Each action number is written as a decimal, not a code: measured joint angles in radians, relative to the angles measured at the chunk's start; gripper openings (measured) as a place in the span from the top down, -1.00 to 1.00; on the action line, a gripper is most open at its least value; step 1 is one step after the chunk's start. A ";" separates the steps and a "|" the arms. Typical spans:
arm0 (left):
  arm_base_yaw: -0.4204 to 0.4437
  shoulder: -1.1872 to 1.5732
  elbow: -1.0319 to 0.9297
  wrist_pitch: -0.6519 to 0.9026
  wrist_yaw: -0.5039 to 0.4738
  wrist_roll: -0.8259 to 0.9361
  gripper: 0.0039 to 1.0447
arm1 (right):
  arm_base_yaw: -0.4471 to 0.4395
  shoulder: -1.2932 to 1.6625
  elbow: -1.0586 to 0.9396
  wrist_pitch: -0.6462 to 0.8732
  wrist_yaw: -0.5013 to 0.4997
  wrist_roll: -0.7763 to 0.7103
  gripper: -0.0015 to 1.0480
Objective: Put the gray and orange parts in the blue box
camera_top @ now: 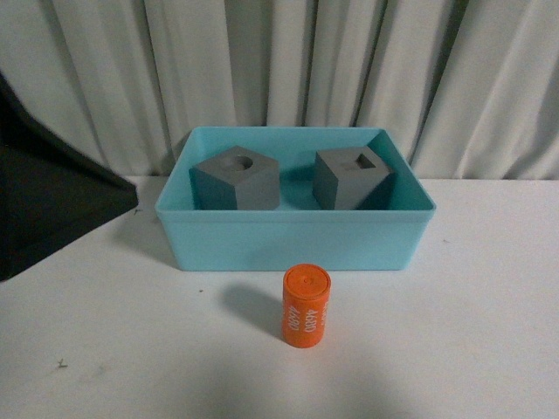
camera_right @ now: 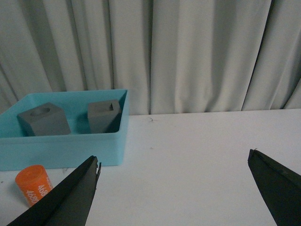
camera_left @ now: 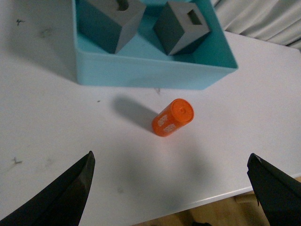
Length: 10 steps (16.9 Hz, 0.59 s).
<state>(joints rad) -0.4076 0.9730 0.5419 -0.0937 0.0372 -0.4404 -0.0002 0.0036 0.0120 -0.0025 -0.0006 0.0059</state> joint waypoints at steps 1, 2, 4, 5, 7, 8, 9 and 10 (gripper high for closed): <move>-0.038 0.004 -0.063 0.269 -0.140 0.067 -0.74 | 0.000 0.000 0.000 -0.001 0.000 0.000 -0.87; -0.032 -0.027 -0.160 0.468 -0.285 0.180 -0.53 | 0.000 0.000 0.000 -0.001 0.001 0.000 -0.87; 0.076 -0.130 -0.319 0.682 -0.391 0.353 -0.05 | 0.000 0.000 0.000 0.000 0.003 0.000 -0.87; 0.101 -0.182 -0.334 0.685 -0.357 0.384 0.16 | 0.000 0.000 0.000 0.000 0.000 0.000 -0.87; 0.162 -0.257 -0.389 0.647 -0.282 0.416 0.62 | 0.000 0.000 0.000 -0.001 0.000 0.000 -0.87; 0.189 -0.289 -0.415 0.630 -0.259 0.422 0.85 | 0.000 0.000 0.000 -0.001 0.000 0.000 -0.87; 0.209 -0.319 -0.428 0.617 -0.239 0.421 0.98 | 0.000 0.000 0.000 -0.001 0.000 0.000 -0.87; 0.229 -0.352 -0.437 0.603 -0.221 0.425 0.97 | 0.000 0.000 0.000 -0.001 0.000 0.000 -0.87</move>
<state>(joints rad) -0.1787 0.6212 0.1047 0.5095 -0.1837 -0.0158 -0.0002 0.0036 0.0120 -0.0032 -0.0002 0.0059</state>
